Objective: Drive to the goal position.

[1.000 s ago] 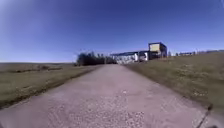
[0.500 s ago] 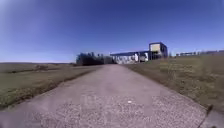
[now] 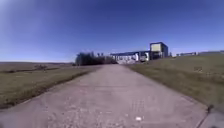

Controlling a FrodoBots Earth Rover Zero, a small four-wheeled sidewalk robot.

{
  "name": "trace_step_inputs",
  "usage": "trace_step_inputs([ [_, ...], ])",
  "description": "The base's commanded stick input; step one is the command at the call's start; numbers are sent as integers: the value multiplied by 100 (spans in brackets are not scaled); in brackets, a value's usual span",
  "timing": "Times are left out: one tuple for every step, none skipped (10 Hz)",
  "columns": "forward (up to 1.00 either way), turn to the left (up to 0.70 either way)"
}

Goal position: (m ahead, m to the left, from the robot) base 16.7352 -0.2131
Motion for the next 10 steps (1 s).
trace_step_inputs([
  [0,0],
  [0,0],
  [0,0],
  [0,0],
  [0,0],
  [0,0],
  [0,0],
  [0,0],
  [0,0],
  [33,0],
])
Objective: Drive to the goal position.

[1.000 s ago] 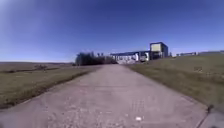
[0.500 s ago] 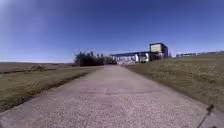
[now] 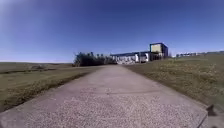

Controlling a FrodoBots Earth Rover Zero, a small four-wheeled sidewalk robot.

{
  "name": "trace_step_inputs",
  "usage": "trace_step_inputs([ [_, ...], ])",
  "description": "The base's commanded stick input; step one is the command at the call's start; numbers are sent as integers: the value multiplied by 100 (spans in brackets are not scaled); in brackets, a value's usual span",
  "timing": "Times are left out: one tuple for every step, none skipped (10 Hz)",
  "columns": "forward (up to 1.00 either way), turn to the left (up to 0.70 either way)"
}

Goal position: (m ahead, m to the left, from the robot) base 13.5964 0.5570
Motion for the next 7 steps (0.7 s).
trace_step_inputs([
  [81,0],
  [100,0],
  [100,0],
  [100,0],
  [100,0],
  [100,0],
  [100,0],
])
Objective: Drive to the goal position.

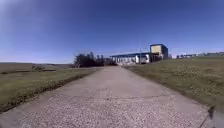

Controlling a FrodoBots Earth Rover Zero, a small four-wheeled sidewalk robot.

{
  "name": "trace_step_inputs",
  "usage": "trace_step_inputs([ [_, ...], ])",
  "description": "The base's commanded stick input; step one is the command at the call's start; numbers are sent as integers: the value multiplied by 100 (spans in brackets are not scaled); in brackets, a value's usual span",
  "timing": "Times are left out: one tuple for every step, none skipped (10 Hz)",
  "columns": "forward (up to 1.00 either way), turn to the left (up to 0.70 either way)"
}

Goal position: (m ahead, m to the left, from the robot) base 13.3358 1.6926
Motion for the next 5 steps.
trace_step_inputs([
  [100,0],
  [100,0],
  [100,0],
  [100,0],
  [100,0],
])
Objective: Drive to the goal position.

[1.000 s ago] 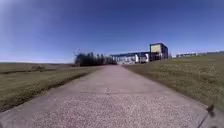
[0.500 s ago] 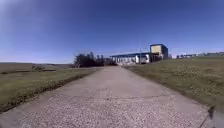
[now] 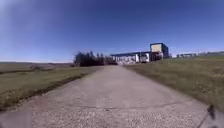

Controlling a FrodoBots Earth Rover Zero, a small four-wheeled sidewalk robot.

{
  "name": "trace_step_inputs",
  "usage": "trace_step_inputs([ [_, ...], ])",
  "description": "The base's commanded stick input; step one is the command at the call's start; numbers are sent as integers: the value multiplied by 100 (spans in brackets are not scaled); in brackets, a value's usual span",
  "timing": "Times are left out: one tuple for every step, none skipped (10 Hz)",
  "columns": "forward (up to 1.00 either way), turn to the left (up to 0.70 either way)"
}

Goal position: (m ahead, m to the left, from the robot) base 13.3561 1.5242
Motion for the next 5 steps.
trace_step_inputs([
  [100,0],
  [100,0],
  [100,0],
  [100,0],
  [100,0],
])
